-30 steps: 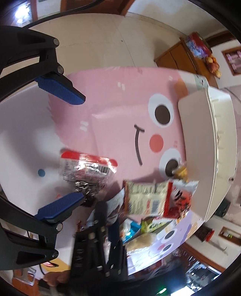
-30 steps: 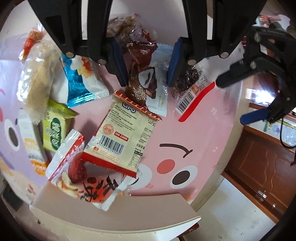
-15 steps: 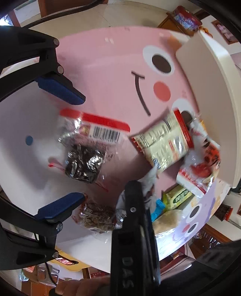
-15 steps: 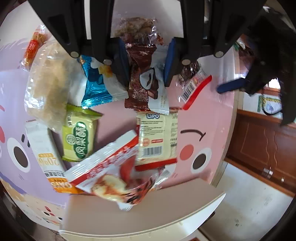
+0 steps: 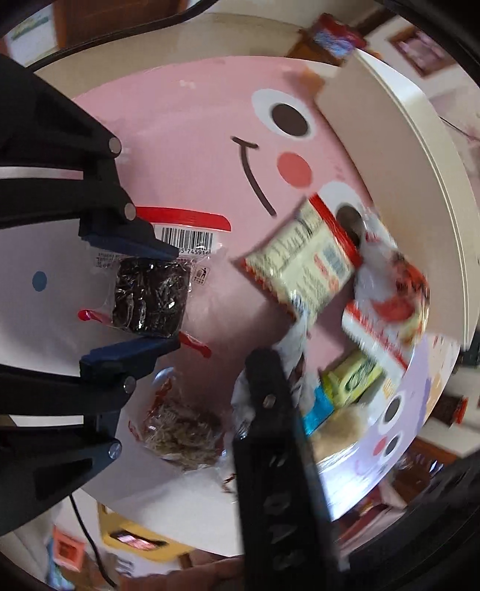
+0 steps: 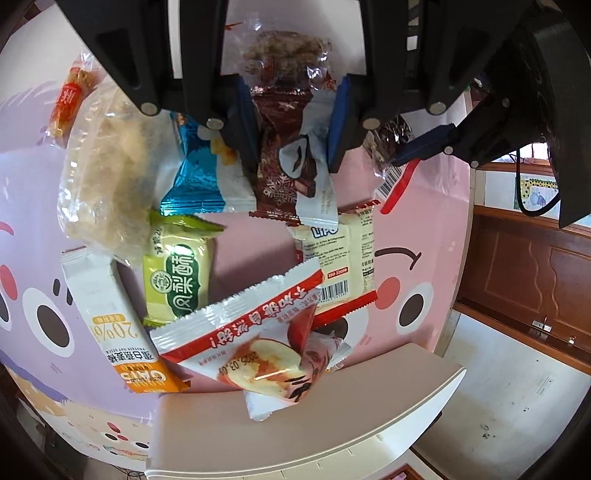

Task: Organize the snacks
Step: 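Carry the dark chocolate bag in the left tool over the white bin, then open the left tool over the bin while the right tool releases the wafer bag there, then withdraw both tools from the bin back over the remaining snacks, then grasp the cream barcode bag with the left tool while the right tool grasps the red-print white bag, then carry both bags over the white bin and open both tools to drop them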

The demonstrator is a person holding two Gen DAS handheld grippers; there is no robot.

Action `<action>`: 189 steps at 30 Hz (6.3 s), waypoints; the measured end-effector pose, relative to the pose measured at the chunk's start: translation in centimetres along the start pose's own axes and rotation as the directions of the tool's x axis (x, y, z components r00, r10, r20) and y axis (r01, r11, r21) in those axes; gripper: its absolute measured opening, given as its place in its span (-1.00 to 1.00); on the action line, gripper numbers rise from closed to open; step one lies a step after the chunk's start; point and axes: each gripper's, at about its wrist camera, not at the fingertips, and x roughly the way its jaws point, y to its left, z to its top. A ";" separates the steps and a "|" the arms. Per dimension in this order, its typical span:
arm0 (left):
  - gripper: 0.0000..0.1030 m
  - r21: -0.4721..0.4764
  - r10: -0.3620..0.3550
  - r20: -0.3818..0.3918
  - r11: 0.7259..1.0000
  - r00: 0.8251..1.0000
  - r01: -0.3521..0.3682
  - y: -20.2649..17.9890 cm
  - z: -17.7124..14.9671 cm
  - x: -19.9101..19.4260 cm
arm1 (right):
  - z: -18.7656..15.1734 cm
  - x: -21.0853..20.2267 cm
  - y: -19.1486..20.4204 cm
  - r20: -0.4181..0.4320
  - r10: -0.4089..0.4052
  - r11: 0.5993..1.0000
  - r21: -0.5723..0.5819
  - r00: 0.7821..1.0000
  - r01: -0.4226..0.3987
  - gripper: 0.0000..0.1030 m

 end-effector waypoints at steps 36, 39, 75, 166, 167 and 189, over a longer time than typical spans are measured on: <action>-0.23 -0.326 0.181 0.342 0.943 0.922 -0.063 13.4 21.5 -16.5 | 17.0 -16.5 6.1 0.419 -0.124 0.989 -0.026 0.900 0.148 -0.33; -0.23 -0.335 0.186 0.341 0.940 0.921 -0.066 13.8 22.7 -16.1 | 18.7 -17.4 5.7 0.442 -0.135 0.988 -0.002 0.887 0.152 -0.33; 0.87 -0.346 0.296 0.240 0.916 0.925 -0.204 13.2 25.8 -11.4 | 22.8 -14.0 3.9 0.352 -0.142 0.989 0.020 0.925 0.144 0.01; 0.42 -0.391 0.101 -0.171 0.906 0.980 -0.162 4.7 11.4 4.9 | 9.5 -2.0 -2.4 0.068 -0.199 0.976 -0.074 0.978 0.204 -0.33; 0.20 -0.387 0.104 -0.163 0.908 0.981 -0.161 4.6 11.2 4.6 | 9.5 -2.0 -2.4 0.068 -0.200 0.976 -0.076 0.977 0.205 -0.33; -0.14 -0.295 0.159 0.000 0.943 0.987 -0.152 4.9 12.0 -5.1 | 7.6 -3.4 1.0 0.077 -0.160 0.982 -0.088 0.984 0.166 -0.34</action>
